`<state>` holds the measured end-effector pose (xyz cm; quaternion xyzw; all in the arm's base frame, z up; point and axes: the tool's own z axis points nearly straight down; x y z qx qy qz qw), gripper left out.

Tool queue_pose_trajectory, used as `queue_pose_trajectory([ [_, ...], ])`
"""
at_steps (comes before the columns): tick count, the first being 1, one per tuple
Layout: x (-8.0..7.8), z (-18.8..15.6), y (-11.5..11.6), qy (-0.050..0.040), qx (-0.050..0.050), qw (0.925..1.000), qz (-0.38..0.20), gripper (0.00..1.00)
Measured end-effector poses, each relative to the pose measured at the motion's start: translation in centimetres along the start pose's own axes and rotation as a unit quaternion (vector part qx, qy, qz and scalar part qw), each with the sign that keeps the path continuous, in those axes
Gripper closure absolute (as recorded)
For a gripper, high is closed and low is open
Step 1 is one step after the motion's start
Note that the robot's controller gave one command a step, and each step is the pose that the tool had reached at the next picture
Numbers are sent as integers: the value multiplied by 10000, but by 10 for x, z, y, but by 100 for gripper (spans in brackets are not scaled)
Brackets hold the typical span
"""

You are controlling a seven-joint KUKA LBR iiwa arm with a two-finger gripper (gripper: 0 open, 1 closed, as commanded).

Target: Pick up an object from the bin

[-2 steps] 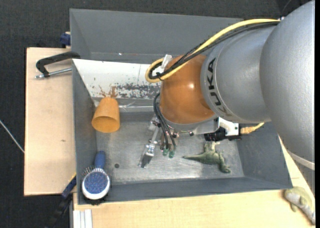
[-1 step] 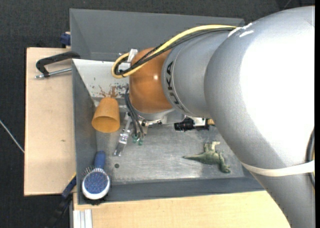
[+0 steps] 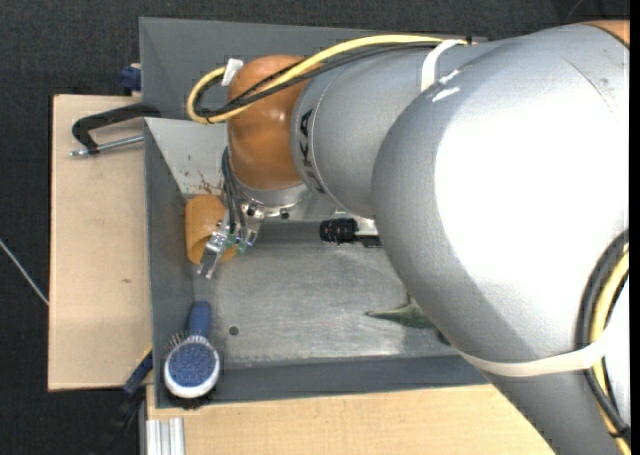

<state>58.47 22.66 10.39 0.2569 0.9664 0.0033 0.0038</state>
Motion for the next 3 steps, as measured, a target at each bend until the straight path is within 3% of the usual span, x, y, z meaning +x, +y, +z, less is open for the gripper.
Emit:
queue_pose_trajectory([
  [1, -4, 32, -1, 17, 26, 10000, 15, 0],
  [2, -8, 28, -1, -36, 6, 10000, 31, 100],
  [3, -15, -136, -7, -16, -5, 9777, -2102, 100],
])
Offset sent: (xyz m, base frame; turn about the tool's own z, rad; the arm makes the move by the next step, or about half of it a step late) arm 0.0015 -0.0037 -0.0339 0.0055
